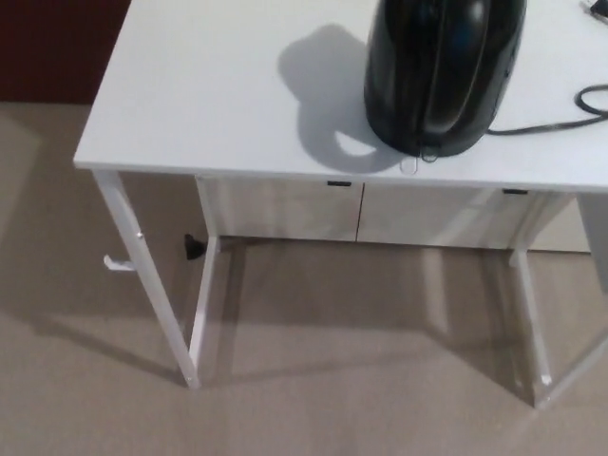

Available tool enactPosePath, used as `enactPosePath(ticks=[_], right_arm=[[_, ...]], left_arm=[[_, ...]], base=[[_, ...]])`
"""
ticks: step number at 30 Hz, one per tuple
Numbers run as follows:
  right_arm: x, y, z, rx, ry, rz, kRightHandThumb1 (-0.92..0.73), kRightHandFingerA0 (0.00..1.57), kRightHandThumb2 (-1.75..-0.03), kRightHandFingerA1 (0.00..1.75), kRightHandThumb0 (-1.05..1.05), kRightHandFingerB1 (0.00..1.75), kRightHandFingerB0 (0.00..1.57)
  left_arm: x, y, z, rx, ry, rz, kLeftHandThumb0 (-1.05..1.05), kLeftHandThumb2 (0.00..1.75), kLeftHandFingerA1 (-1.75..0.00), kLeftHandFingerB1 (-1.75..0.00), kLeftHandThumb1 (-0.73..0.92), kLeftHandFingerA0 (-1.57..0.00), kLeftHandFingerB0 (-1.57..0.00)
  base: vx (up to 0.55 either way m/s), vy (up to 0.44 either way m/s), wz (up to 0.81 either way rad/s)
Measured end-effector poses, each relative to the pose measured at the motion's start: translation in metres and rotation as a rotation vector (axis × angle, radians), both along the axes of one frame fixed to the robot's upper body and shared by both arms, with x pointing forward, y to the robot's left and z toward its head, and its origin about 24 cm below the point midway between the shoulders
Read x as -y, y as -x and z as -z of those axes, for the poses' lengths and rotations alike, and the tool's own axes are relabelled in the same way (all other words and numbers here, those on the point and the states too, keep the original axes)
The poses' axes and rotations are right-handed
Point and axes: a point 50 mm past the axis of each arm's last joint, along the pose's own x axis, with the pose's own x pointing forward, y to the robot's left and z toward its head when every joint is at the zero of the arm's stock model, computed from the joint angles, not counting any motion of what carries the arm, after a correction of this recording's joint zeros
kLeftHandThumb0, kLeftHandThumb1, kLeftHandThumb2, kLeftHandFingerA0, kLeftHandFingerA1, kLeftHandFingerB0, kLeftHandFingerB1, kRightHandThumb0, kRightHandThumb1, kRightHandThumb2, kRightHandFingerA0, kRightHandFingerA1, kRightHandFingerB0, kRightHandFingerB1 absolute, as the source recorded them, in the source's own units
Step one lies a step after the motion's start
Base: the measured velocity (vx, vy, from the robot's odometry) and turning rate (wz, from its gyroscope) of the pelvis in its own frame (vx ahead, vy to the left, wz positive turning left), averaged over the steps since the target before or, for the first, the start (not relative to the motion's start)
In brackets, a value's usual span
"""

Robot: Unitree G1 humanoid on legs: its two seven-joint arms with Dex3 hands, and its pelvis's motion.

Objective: The robot walk towards a table in front and click the button on the base of the boilling pot using its left middle finger

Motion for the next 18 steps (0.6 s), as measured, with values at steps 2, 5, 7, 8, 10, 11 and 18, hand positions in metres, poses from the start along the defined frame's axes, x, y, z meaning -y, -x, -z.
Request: enactPosePath(ticks=[2, 5, 7, 8, 10, 11, 18], right_arm=[[0.0002, 0.0006, 0.0001, -0.002, 0.001, -0.001, -0.45, 0.94, -0.53, 0.59, -0.20, 0.49, 0.60], [-0.0003, -0.0005, -0.0003, 0.001, 0.000, -0.003, -0.45, 0.94, -0.53, 0.59, -0.22, 0.48, 0.60], [0.0041, -0.0019, -0.0020, 0.004, 0.014, 0.001, -0.45, 0.94, -0.53, 0.60, -0.22, 0.49, 0.60], [0.0045, -0.0020, -0.0020, 0.004, 0.016, 0.001, -0.45, 0.94, -0.53, 0.60, -0.21, 0.49, 0.60], [0.0051, -0.0011, -0.0016, 0.000, 0.019, 0.003, -0.45, 0.94, -0.53, 0.59, -0.22, 0.48, 0.60], [0.0049, -0.0007, -0.0014, -0.001, 0.018, 0.003, -0.45, 0.95, -0.53, 0.59, -0.21, 0.49, 0.60], [0.0051, 0.0006, -0.0010, -0.005, 0.018, 0.004, -0.45, 0.92, -0.53, 0.59, -0.21, 0.49, 0.60]], left_arm=[[0.0003, 0.0006, 0.0004, -0.003, -0.003, 0.003, -0.23, 0.55, -0.45, -0.36, 0.51, -0.64, -0.46], [0.0017, 0.0007, 0.0012, -0.004, 0.001, 0.005, -0.22, 0.56, -0.46, -0.36, 0.51, -0.62, -0.46], [0.0038, -0.0012, 0.0017, 0.002, 0.008, 0.006, -0.21, 0.55, -0.46, -0.36, 0.51, -0.63, -0.46], [0.0039, -0.0008, 0.0020, 0.000, 0.009, 0.006, -0.21, 0.55, -0.45, -0.36, 0.51, -0.64, -0.45], [0.0043, -0.0006, 0.0022, -0.001, 0.009, 0.007, -0.22, 0.55, -0.45, -0.36, 0.51, -0.64, -0.45], [0.0042, -0.0007, 0.0019, 0.000, 0.007, 0.009, -0.22, 0.55, -0.45, -0.36, 0.51, -0.64, -0.45], [0.0056, -0.0016, 0.0014, 0.002, 0.005, 0.021, -0.22, 0.55, -0.46, -0.36, 0.51, -0.64, -0.46]], base=[[0.09, -0.228, 0.14], [0.23, -0.274, 0.12], [0.21, -0.216, -0.01], [0.18, -0.151, -0.03], [0.12, -0.122, -0.03], [0.10, -0.096, -0.03], [0.03, 0.019, -0.04]])
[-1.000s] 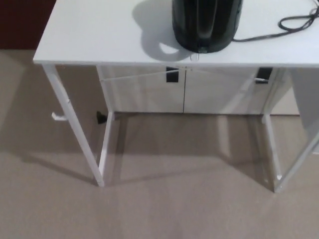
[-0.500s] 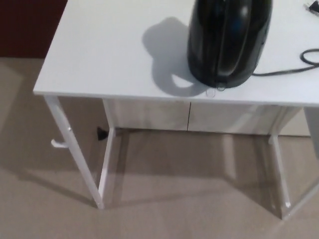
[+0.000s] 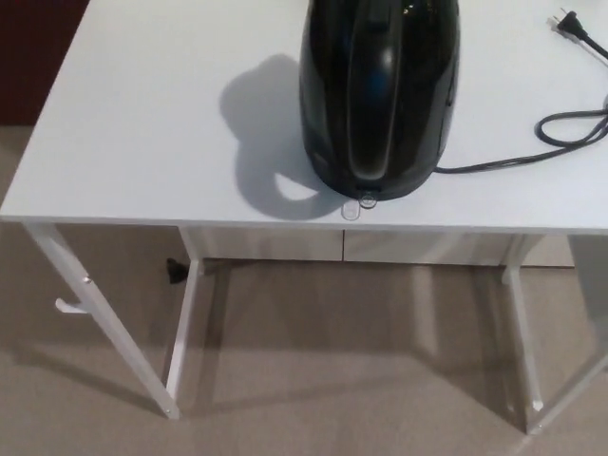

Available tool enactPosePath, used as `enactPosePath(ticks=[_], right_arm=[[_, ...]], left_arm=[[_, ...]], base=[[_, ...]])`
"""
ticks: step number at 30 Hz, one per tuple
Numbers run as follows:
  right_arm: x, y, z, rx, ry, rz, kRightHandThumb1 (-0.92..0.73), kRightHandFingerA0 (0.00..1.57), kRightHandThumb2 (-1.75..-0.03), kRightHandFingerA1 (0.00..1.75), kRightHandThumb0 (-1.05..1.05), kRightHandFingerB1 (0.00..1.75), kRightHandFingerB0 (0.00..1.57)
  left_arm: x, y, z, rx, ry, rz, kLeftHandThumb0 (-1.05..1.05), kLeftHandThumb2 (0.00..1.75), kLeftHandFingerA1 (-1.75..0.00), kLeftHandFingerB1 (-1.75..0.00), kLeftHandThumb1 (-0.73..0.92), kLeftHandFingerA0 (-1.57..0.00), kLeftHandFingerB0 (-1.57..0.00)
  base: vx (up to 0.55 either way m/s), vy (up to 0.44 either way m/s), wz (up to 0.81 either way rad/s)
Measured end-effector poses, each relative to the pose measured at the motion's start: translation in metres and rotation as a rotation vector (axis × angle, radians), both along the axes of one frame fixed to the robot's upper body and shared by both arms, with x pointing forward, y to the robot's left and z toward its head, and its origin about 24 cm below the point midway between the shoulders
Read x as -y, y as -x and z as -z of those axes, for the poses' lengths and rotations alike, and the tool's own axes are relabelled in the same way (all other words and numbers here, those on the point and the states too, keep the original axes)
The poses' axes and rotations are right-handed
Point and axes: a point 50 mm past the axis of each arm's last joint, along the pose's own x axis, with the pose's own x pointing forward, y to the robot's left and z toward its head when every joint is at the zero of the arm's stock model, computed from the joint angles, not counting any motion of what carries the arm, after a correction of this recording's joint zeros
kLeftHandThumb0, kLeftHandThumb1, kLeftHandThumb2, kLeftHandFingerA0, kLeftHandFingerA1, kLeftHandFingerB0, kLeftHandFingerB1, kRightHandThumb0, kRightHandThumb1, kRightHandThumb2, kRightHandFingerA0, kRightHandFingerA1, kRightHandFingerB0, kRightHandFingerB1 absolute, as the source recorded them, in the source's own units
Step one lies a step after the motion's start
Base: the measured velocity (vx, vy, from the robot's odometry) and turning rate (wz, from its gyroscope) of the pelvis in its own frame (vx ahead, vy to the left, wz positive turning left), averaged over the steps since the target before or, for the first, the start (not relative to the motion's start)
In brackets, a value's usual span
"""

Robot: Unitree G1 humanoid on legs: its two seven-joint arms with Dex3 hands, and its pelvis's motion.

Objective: The robot walk towards a table in front and click the button on the base of the boilling pot using its left middle finger

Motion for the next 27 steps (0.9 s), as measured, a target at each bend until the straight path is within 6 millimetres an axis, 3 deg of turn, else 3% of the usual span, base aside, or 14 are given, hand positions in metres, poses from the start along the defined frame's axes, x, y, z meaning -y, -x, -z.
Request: enactPosePath(ticks=[17, 27], right_arm=[[-0.0038, 0.0012, 0.0013, -0.012, -0.006, -0.016, -0.46, 0.93, -0.53, 0.57, -0.21, 0.47, 0.59], [-0.0059, -0.0003, 0.0018, -0.013, -0.006, -0.027, -0.45, 0.94, -0.53, 0.58, -0.22, 0.48, 0.60]], left_arm=[[-0.0012, 0.0029, 0.0009, -0.015, -0.009, 0.009, -0.23, 0.55, -0.45, -0.36, 0.51, -0.63, -0.45], [-0.0040, 0.0033, 0.0010, -0.021, -0.018, 0.002, -0.22, 0.55, -0.46, -0.36, 0.51, -0.63, -0.44]], base=[[0.00, 0.035, 0.04], [0.18, -0.009, 0.08]])
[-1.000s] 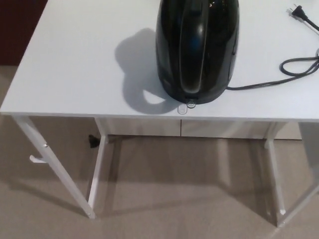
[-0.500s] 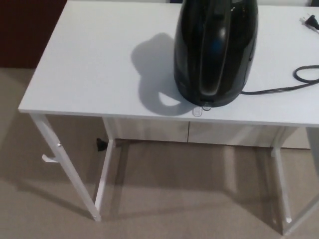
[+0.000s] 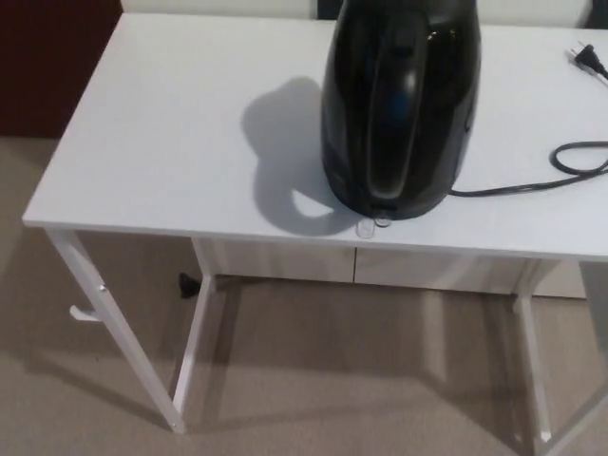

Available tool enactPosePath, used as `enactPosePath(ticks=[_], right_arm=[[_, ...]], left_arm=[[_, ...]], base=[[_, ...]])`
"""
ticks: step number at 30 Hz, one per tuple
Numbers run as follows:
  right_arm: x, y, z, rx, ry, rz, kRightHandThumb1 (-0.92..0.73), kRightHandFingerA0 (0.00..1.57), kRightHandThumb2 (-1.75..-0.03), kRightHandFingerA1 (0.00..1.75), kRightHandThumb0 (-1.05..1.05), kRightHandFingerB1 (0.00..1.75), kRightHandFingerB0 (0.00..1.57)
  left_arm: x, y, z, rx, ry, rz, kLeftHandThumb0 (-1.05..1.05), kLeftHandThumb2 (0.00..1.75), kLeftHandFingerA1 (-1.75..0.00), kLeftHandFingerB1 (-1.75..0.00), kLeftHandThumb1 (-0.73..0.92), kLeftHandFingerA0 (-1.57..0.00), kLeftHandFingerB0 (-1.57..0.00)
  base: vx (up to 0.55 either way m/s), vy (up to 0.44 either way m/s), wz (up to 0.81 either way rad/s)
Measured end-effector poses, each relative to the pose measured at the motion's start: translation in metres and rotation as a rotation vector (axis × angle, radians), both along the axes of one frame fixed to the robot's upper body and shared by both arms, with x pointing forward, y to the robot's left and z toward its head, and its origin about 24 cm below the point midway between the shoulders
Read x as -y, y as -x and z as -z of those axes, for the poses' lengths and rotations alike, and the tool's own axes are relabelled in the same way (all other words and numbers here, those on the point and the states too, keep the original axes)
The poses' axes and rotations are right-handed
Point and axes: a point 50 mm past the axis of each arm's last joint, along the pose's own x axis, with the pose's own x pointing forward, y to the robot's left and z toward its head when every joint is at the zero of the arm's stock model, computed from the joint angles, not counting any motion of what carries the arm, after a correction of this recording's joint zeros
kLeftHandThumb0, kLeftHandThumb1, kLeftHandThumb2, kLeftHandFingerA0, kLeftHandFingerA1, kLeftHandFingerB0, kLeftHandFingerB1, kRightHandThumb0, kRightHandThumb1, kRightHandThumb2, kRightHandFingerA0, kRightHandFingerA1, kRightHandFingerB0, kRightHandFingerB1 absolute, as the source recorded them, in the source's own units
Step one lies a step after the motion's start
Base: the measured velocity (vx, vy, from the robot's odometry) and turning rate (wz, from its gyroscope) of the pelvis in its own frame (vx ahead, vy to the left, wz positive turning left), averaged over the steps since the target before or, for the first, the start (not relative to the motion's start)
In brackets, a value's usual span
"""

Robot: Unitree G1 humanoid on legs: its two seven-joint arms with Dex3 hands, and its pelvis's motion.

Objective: The robot walk towards a table in front and click the button on the base of the boilling pot using its left middle finger

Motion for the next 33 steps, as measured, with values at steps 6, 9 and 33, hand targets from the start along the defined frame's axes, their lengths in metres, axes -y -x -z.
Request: enactPosePath(ticks=[6, 9, 33], right_arm=[[0.0009, 0.0034, 0.0011, -0.016, 0.004, -0.002, -0.46, 0.93, -0.54, 0.58, -0.23, 0.47, 0.59], [0.0072, 0.0016, -0.0021, -0.009, 0.023, -0.001, -0.46, 0.93, -0.53, 0.57, -0.22, 0.47, 0.59], [0.0002, -0.0019, -0.0014, -0.012, 0.007, -0.014, -0.47, 0.93, -0.54, 0.57, -0.22, 0.47, 0.58]], left_arm=[[0.0038, -0.0008, 0.0017, 0.002, 0.010, 0.001, -0.31, 0.65, -0.51, -0.43, 0.44, -0.59, -0.42], [0.0060, 0.0005, 0.0030, -0.004, 0.011, 0.009, -0.23, 0.55, -0.44, -0.35, 0.51, -0.63, -0.44], [0.0006, -0.0038, -0.0023, 0.012, -0.032, 0.029, -0.25, 0.55, -0.44, -0.35, 0.51, -0.64, -0.45]], base=[[0.03, -0.272, 0.16], [0.15, -0.202, -0.01], [0.02, 0.032, -0.01]])
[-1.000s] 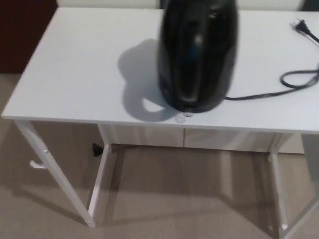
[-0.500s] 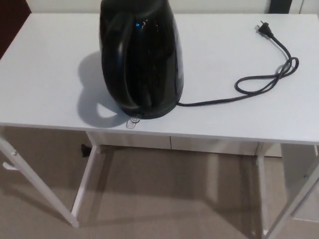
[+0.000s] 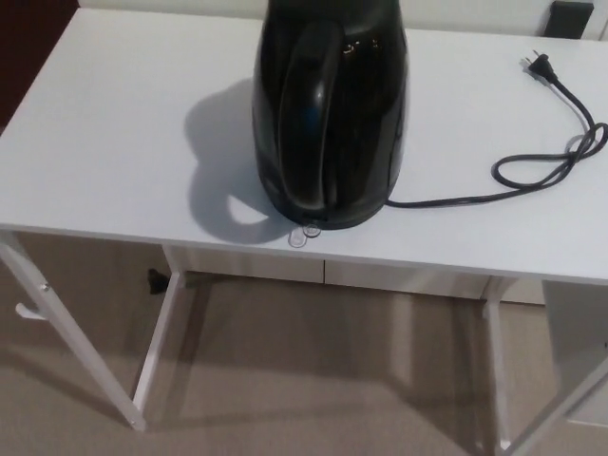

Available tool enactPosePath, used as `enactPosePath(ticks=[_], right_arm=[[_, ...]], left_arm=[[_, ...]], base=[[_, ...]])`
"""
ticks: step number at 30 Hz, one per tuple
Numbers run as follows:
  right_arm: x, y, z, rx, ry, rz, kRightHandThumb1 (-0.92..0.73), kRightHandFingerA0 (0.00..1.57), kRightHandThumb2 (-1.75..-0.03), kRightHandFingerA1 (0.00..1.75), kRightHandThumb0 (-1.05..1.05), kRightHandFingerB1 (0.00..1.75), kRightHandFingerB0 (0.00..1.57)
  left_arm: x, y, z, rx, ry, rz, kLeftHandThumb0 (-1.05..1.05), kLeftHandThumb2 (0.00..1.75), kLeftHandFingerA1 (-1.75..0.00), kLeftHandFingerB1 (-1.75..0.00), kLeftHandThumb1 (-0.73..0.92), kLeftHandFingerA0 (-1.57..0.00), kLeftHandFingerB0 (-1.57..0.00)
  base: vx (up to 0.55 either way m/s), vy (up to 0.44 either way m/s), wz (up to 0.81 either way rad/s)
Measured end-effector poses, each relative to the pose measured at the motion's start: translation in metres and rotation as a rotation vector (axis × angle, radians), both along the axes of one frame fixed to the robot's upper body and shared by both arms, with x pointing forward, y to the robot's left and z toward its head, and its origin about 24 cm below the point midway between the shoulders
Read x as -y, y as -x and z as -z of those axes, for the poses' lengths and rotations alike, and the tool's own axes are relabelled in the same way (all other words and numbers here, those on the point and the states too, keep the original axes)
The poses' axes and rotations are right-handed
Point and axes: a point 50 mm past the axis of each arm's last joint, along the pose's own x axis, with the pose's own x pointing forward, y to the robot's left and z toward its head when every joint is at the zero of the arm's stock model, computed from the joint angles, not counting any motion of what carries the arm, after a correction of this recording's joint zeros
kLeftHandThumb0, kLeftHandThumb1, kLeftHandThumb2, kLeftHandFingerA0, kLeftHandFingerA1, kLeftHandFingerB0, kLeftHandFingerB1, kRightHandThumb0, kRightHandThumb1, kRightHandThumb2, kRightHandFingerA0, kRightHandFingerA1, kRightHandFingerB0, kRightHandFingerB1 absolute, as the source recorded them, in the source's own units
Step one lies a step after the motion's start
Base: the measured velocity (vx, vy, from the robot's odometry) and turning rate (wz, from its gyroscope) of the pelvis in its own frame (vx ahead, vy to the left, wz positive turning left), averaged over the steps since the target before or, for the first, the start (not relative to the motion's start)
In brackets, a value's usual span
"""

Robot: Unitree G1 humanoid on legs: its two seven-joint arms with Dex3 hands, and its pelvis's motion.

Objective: The robot walk towards a table in front and click the button on the base of the boilling pot using its left middle finger

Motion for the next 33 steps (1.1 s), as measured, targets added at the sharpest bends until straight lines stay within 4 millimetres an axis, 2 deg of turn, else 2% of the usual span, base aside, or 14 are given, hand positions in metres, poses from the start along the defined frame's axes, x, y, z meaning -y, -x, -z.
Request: enactPosePath(ticks=[3, 4, 17, 18, 19, 20, 22, 23, 24, 26, 27, 31, 32, 33], right_arm=[[0.000, 0.000, 0.000, -0.003, 0.002, -0.004, -0.47, 0.92, -0.54, 0.56, -0.22, 0.46, 0.58], [0.000, 0.000, 0.000, -0.004, 0.003, -0.005, -0.47, 0.94, -0.54, 0.56, -0.22, 0.46, 0.59], [0.000, 0.000, 0.001, -0.013, 0.009, -0.011, -0.47, 0.94, -0.54, 0.56, -0.23, 0.46, 0.59], [0.000, 0.000, 0.001, -0.014, 0.010, -0.011, -0.47, 0.94, -0.54, 0.56, -0.23, 0.46, 0.59], [0.000, 0.000, 0.001, -0.015, 0.011, -0.011, -0.47, 0.93, -0.54, 0.57, -0.22, 0.47, 0.58], [0.000, 0.000, 0.001, -0.016, 0.011, -0.012, -0.47, 0.92, -0.54, 0.57, -0.22, 0.47, 0.58], [0.000, 0.001, 0.001, -0.019, 0.010, -0.012, -0.47, 0.91, -0.54, 0.56, -0.23, 0.47, 0.58], [0.000, 0.002, 0.001, -0.021, 0.010, -0.012, -0.47, 0.93, -0.54, 0.57, -0.25, 0.47, 0.59], [0.000, 0.002, 0.002, -0.022, 0.010, -0.014, -0.46, 0.94, -0.54, 0.57, -0.25, 0.47, 0.59], [0.000, 0.002, 0.001, -0.022, 0.012, -0.016, -0.46, 0.92, -0.54, 0.56, -0.25, 0.47, 0.59], [0.000, 0.002, 0.001, -0.021, 0.013, -0.019, -0.46, 0.93, -0.54, 0.56, -0.24, 0.47, 0.59], [0.000, 0.000, 0.001, -0.018, 0.013, -0.021, -0.47, 0.92, -0.54, 0.56, -0.22, 0.47, 0.59], [-0.001, 0.000, 0.001, -0.016, 0.013, -0.022, -0.46, 0.93, -0.54, 0.57, -0.22, 0.47, 0.60], [-0.001, -0.001, 0.001, -0.015, 0.013, -0.022, -0.46, 0.93, -0.54, 0.57, -0.22, 0.47, 0.60]], left_arm=[[0.001, -0.001, -0.001, 0.004, 0.000, 0.004, -0.24, 0.55, -0.44, -0.36, 0.51, -0.64, -0.45], [0.001, -0.001, -0.001, 0.005, 0.001, 0.005, -0.32, 0.65, -0.51, -0.43, 0.43, -0.60, -0.43], [0.002, 0.000, 0.000, 0.002, -0.001, 0.009, -0.35, 0.66, -0.51, -0.44, 0.42, -0.59, -0.42], [0.002, 0.000, 0.000, 0.002, -0.001, 0.011, -0.35, 0.66, -0.51, -0.44, 0.42, -0.59, -0.42], [0.002, 0.000, 0.000, 0.002, -0.001, 0.014, -0.30, 0.56, -0.43, -0.35, 0.50, -0.64, -0.45], [0.003, 0.000, 0.000, 0.001, -0.001, 0.020, -0.40, 0.69, -0.52, -0.44, 0.41, -0.57, -0.39], [0.006, 0.002, 0.000, 0.004, 0.001, 0.045, -0.45, 0.70, -0.53, -0.45, 0.40, -0.56, -0.38], [0.009, 0.002, 0.000, 0.006, 0.003, 0.066, -0.54, 0.72, -0.50, -0.43, 0.40, -0.49, -0.33], [0.015, 0.002, -0.001, 0.012, 0.003, 0.105, -0.55, 0.57, -0.38, -0.32, 0.53, -0.49, -0.35], [0.029, 0.000, -0.005, 0.043, 0.010, 0.194, -0.57, 0.57, -0.39, -0.31, 0.56, -0.47, -0.34], [0.039, 0.000, -0.007, 0.067, 0.017, 0.252, -0.72, 0.89, -0.47, -0.41, 0.56, -0.31, -0.17], [0.066, -0.004, -0.016, 0.142, 0.018, 0.405, -0.79, 0.96, -0.43, -0.39, 0.67, -0.19, -0.11], [0.073, -0.006, -0.019, 0.165, 0.012, 0.440, -0.76, 0.65, -0.30, -0.26, 0.85, -0.22, -0.13], [0.077, -0.008, -0.021, 0.183, 0.006, 0.467, -0.76, 0.65, -0.30, -0.26, 0.85, -0.22, -0.13]], base=[[0.00, -0.027, 0.01], [0.00, 0.000, 0.00], [0.00, 0.000, 0.00], [0.00, 0.000, 0.00], [0.00, 0.000, 0.00], [0.00, 0.000, 0.00], [0.00, 0.000, 0.00], [0.00, 0.000, 0.00], [0.00, 0.000, 0.00], [0.00, 0.000, 0.00], [0.00, 0.000, 0.00], [0.00, 0.000, 0.00], [0.00, 0.000, 0.00], [0.00, 0.000, 0.00]])
